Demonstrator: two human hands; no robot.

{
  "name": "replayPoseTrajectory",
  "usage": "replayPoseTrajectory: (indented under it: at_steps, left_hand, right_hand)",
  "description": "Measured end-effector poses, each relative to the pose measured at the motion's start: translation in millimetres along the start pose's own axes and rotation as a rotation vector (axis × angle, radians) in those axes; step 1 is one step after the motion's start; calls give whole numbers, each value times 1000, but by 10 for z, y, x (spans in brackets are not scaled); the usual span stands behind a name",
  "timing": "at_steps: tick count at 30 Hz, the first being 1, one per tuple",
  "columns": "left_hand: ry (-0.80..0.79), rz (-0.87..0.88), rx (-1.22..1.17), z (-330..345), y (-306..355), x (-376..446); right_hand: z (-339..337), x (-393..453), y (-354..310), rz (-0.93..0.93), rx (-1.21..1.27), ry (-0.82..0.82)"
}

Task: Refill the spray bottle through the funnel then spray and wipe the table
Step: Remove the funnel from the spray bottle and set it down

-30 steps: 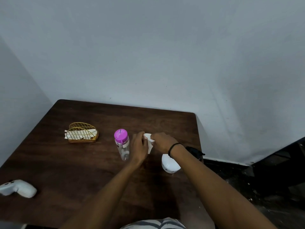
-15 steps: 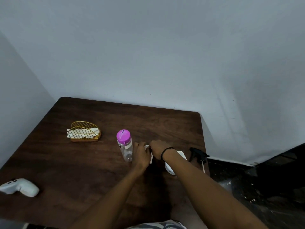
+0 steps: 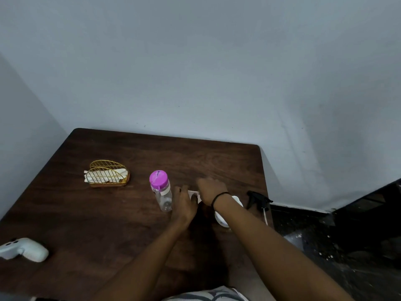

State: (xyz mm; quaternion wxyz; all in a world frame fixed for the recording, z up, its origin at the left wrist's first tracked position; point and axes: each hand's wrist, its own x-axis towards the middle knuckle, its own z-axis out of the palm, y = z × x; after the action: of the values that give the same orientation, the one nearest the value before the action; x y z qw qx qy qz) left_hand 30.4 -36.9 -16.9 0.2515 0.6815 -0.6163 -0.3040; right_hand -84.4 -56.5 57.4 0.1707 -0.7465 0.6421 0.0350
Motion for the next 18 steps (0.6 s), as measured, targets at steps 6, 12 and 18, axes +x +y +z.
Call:
replayPoseTrajectory:
  at_steps: [6, 12, 18]
  left_hand:
    - [73, 77, -1, -7, 116, -63]
    - [2, 233, -117, 11, 365, -18]
    - [-107, 468, -229, 113, 650, -168]
  right_hand:
    - [-332, -153, 234, 25, 199, 224]
    - [-418, -439, 771, 188, 384, 457]
    - [10, -678, 1411, 547, 558, 441]
